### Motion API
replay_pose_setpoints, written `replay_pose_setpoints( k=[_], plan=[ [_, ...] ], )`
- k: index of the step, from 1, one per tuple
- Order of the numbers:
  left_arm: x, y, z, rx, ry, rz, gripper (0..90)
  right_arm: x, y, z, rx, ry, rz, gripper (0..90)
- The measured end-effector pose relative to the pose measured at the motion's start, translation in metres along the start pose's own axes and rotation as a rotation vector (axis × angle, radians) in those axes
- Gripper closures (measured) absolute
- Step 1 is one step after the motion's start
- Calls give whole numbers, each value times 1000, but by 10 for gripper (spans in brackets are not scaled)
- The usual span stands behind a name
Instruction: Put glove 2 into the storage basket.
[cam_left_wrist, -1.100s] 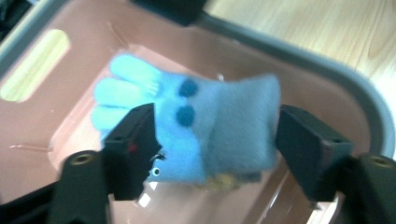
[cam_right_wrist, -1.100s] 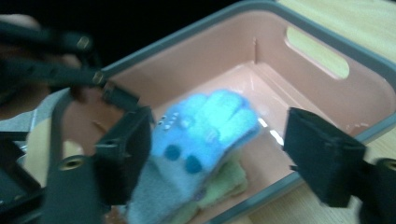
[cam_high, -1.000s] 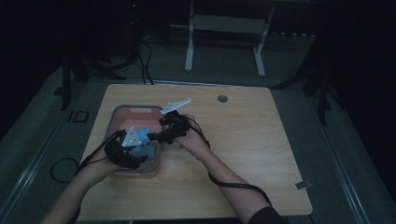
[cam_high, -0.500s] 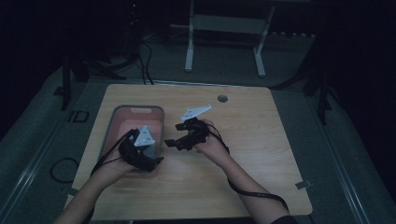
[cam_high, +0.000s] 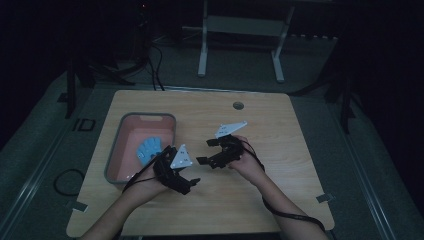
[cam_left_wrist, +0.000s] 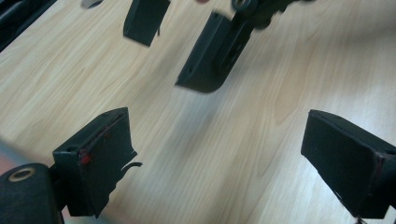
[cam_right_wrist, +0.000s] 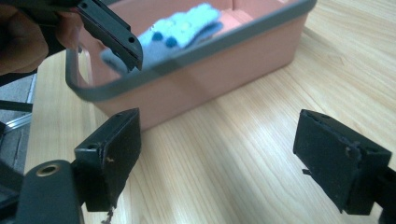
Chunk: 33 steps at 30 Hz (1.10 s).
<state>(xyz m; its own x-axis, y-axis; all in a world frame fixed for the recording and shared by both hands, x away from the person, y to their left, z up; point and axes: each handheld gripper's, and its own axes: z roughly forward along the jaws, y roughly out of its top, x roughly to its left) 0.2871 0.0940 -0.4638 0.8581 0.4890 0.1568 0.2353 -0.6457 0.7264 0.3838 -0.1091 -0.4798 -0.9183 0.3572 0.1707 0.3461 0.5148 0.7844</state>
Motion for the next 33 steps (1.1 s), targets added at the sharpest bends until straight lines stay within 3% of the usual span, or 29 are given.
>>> replay_pose_setpoints(
  k=[7,11,25,29,33],
  plan=[
    [-12,6,16,-38,-64,-1,91,-5,-19,-8,9,-30,5,153],
    [-18,6,25,-37,-94,-1,91,-8,-29,-13,5,-38,14,153],
    [-34,-6,55,-39,-167,-25,91,-12,-68,-27,42,-75,34,154],
    [-37,-9,60,-57,-198,-26,91,-13,-81,-30,43,-77,55,153],
    [-40,-13,65,-75,-201,-35,91,-11,-91,-33,55,-83,59,154]
  ],
)
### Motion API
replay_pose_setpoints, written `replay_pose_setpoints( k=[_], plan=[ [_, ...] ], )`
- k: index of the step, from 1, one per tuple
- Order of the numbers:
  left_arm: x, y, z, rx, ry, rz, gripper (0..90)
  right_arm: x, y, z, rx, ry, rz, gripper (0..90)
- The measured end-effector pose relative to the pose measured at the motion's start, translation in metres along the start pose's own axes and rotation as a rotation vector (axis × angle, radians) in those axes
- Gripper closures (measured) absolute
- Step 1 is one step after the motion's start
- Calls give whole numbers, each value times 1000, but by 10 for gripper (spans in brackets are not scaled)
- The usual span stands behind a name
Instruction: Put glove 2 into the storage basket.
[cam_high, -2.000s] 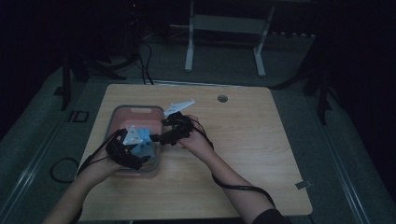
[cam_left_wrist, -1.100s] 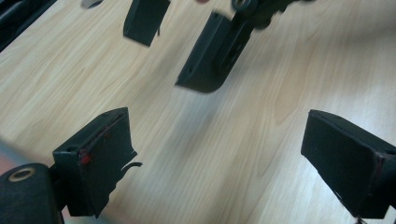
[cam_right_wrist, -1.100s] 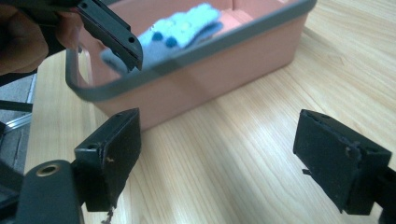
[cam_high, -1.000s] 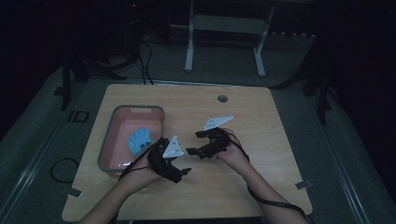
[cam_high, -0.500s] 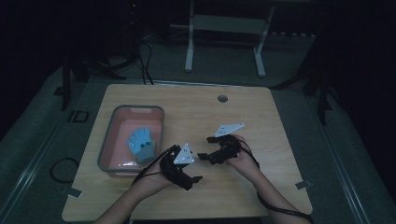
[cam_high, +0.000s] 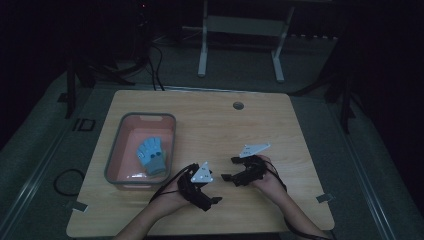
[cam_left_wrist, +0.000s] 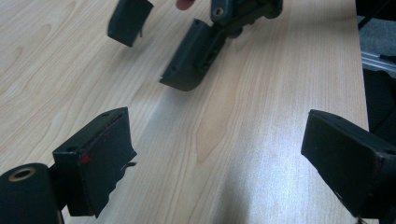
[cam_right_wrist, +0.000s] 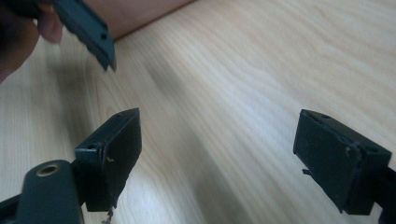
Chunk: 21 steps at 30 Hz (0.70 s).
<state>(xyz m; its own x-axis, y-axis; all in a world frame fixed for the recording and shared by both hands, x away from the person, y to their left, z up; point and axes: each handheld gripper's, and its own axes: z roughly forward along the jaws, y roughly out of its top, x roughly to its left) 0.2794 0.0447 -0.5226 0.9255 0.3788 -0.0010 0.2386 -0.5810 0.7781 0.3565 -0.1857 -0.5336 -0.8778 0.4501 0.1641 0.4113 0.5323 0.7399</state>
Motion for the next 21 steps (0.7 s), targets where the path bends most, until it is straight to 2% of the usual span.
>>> replay_pose_setpoints(
  k=[4,9,21],
  plan=[
    [-4,-5,6,5,2,12,91,0,-10,-4,-4,0,11,154],
    [-8,-10,13,11,-15,31,92,0,-21,-7,-6,-1,30,153],
    [-11,-18,18,-5,-20,14,92,0,-44,-14,-4,-6,61,145]
  ],
)
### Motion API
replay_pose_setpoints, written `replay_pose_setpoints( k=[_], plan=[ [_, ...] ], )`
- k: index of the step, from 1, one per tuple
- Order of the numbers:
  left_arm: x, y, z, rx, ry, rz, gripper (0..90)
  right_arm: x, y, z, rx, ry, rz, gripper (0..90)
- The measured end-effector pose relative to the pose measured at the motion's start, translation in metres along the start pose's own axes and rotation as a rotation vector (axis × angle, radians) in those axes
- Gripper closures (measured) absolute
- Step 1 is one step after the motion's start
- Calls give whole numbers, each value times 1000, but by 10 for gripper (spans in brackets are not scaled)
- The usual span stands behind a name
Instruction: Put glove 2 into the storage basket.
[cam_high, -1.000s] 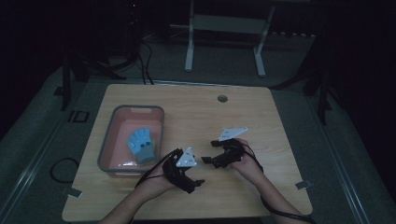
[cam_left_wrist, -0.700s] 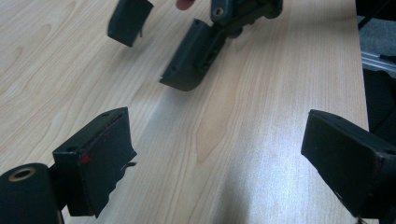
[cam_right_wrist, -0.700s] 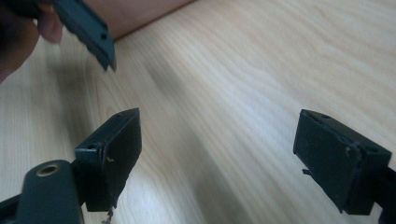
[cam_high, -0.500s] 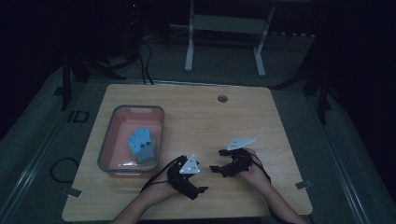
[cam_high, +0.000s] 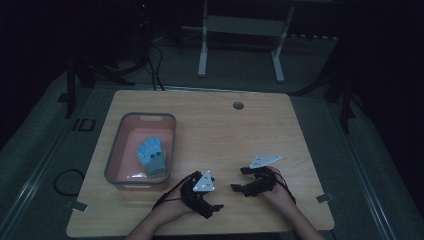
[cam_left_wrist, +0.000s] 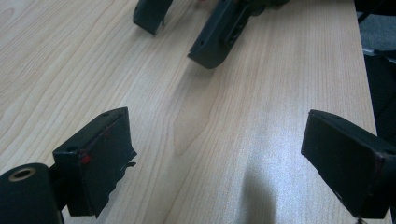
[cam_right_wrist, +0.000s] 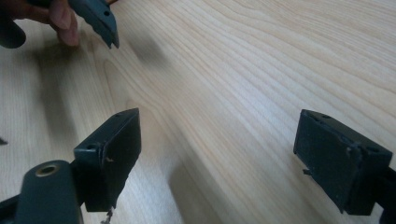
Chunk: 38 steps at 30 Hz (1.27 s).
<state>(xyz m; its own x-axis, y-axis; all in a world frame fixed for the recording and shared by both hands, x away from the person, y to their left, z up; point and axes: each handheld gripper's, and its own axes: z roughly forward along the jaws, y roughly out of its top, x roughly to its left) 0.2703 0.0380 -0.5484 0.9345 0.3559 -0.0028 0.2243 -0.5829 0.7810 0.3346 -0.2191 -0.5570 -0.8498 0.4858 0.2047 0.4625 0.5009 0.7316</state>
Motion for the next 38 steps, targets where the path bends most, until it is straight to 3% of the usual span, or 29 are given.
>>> replay_pose_setpoints(
  k=[11,19,27,38],
  plan=[
    [-2,-3,4,5,2,8,92,1,-15,-19,-38,-21,2,145],
    [-4,-7,2,4,19,-12,91,2,-25,-31,-60,-54,4,142],
    [-8,-11,-1,-4,19,-4,90,2,-27,-31,-74,-83,-27,142],
    [-8,-14,-2,-7,22,-1,90,-1,-28,-31,-75,-93,-22,140]
  ],
)
